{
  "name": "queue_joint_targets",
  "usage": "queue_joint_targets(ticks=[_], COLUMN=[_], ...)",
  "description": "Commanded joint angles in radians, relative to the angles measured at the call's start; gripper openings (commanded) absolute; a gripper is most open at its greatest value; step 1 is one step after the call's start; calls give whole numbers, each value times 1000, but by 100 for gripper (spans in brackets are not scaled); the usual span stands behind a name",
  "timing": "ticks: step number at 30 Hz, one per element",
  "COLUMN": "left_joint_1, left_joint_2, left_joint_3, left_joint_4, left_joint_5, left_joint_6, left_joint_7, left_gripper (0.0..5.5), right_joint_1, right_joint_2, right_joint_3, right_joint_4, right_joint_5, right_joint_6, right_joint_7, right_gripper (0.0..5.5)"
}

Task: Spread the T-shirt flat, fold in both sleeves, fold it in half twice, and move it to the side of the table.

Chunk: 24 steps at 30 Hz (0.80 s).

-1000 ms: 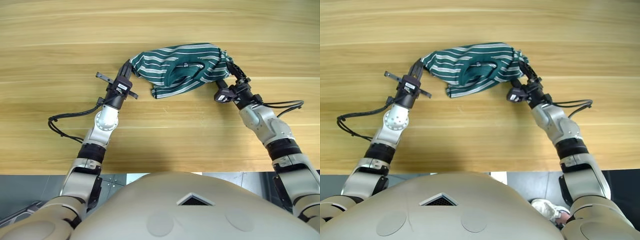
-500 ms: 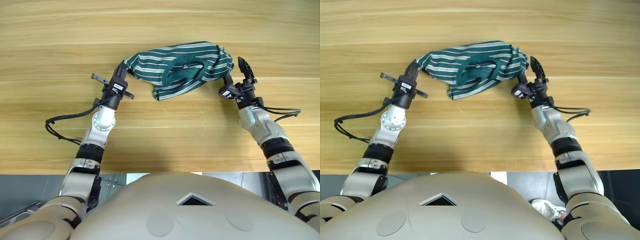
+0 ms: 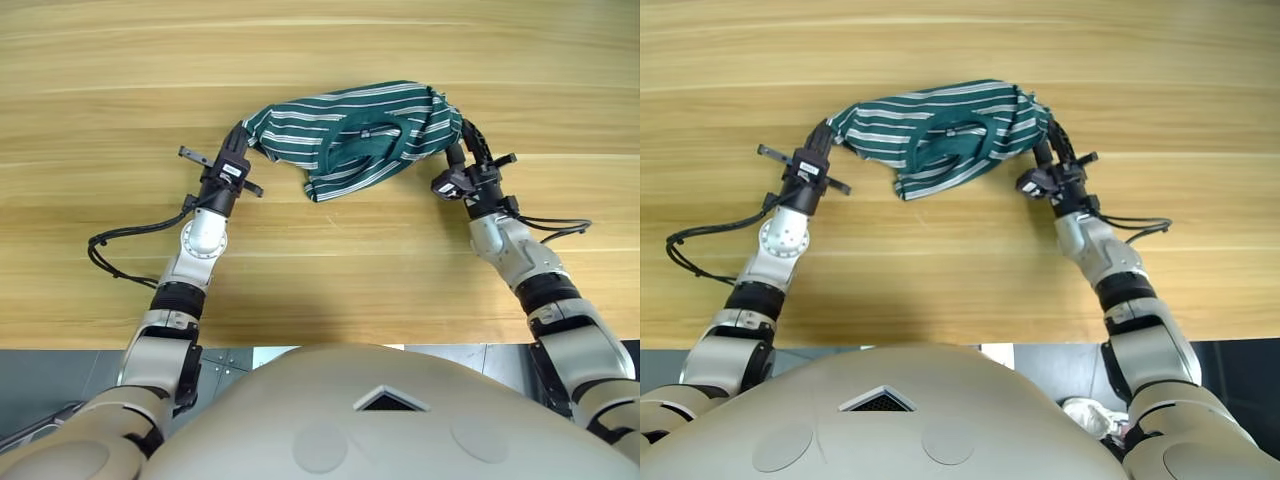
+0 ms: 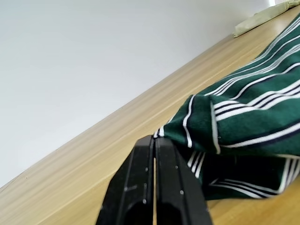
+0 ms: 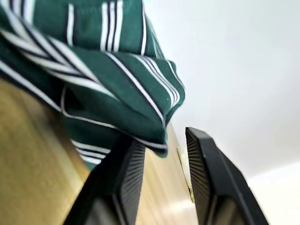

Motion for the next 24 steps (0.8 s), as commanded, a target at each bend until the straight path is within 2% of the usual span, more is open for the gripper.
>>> queue_joint_targets(ticks=[1, 7, 13, 16, 19, 24], left_joint_1=[-17, -20, -17, 7, 52, 239], left_joint_2=[11, 9, 30, 55, 93, 250], left_joint_3=[13, 13, 32, 29, -7, -118], left_joint_4=[28, 37, 36, -40, -182, -529], left_joint_5=[2, 3, 7, -27, -175, -585], left_joint_6=[-6, -11, -25, -110, -224, -294], left_joint_7=[7, 5, 15, -33, -179, -466], left_gripper=[0, 0, 0, 0, 0, 0], right_joint_1=[20, 20, 27, 20, 20, 172], right_joint_2=[20, 17, -13, -31, -57, -191], right_joint_3=[37, 46, -12, -61, -100, -103], right_joint_4=[21, 5, -58, -146, -237, -477], right_joint_5=[-16, -19, 14, 83, 215, 642], right_joint_6=[-5, -7, -21, -112, -221, -467], right_joint_7=[11, 11, -49, -29, 83, 365], right_gripper=[92, 3, 1, 1, 1, 1])
